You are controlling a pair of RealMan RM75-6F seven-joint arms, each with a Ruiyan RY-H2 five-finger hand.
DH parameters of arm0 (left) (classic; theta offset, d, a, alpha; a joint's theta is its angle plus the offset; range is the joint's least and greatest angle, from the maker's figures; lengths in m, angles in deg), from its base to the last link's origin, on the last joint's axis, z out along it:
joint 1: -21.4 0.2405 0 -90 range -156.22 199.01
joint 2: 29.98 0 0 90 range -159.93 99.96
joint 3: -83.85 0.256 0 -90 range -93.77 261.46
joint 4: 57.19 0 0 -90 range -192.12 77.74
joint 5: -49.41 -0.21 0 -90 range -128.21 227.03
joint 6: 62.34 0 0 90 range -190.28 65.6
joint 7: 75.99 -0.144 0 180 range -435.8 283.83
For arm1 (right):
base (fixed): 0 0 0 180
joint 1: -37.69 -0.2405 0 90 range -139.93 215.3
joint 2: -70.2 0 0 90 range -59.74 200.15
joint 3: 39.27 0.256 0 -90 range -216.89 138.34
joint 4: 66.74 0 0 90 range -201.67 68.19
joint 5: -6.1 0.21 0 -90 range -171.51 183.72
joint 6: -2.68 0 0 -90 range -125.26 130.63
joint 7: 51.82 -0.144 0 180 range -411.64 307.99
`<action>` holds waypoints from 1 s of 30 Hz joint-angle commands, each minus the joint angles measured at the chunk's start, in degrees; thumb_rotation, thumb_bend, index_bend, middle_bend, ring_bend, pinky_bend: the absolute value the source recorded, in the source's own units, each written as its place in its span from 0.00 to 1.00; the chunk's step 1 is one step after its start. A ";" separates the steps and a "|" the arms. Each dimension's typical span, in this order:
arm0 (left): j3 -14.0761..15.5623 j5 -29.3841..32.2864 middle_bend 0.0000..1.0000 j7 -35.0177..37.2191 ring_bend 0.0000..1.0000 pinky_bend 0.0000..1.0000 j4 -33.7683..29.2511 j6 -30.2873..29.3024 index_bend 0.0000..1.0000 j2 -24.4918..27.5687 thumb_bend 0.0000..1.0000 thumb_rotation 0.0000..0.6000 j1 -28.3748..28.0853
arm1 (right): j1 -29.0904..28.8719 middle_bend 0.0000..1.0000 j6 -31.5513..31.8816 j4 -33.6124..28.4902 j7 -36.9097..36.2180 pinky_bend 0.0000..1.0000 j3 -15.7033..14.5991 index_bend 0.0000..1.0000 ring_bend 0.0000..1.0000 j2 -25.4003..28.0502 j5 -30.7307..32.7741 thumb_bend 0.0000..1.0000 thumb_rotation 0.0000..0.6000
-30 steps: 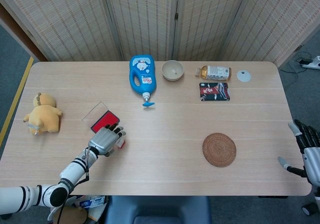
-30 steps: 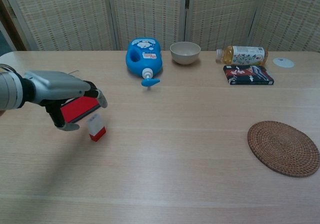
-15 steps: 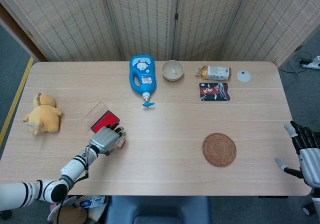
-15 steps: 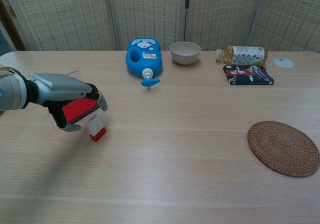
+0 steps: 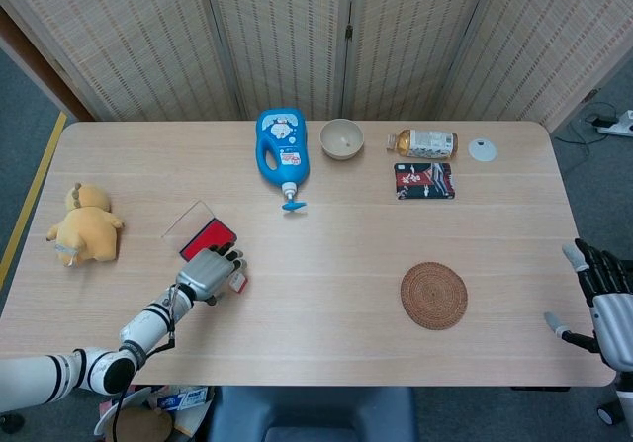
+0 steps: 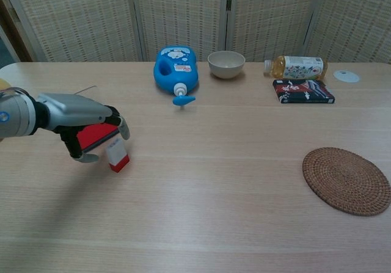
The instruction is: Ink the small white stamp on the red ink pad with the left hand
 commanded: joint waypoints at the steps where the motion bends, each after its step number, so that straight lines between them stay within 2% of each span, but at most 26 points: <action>1: 0.20 -0.09 0.16 0.06 0.02 0.18 0.14 -0.05 0.21 -0.20 0.35 1.00 -0.11 | 0.11 0.00 0.23 0.04 -0.11 0.00 -0.04 0.00 0.00 0.03 -0.14 0.20 1.00; 30: 0.87 -1.25 0.22 2.48 0.04 0.18 1.79 -0.77 0.28 -1.27 0.35 1.00 -0.16 | 0.91 0.00 1.68 -0.01 0.16 0.00 -0.18 0.00 0.00 -0.07 -0.61 0.20 1.00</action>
